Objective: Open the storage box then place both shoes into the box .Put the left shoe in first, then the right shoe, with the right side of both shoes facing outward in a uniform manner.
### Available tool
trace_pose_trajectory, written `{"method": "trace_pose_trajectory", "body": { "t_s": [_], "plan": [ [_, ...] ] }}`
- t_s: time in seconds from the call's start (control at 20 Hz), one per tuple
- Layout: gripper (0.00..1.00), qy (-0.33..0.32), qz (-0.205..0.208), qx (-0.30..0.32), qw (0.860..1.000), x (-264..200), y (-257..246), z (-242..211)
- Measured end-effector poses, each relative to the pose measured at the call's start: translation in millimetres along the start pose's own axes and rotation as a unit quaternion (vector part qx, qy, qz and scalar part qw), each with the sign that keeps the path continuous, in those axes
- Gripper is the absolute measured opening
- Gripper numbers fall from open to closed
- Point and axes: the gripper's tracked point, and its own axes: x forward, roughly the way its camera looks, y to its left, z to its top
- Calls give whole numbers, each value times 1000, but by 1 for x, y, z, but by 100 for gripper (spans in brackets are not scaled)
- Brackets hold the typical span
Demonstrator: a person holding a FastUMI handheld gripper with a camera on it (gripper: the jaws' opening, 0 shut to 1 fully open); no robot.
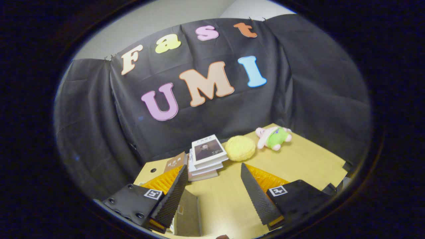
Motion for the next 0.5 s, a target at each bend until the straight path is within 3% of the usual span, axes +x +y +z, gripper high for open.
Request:
{"method": "trace_pose_trajectory", "body": {
  "t_s": [0.15, 0.5],
  "plan": [
    [99, -30, -1, -6, 1000, -7, -16, 20],
    [99, -28, -8, -22, 999, -4, -46, 17]
  ]
}}
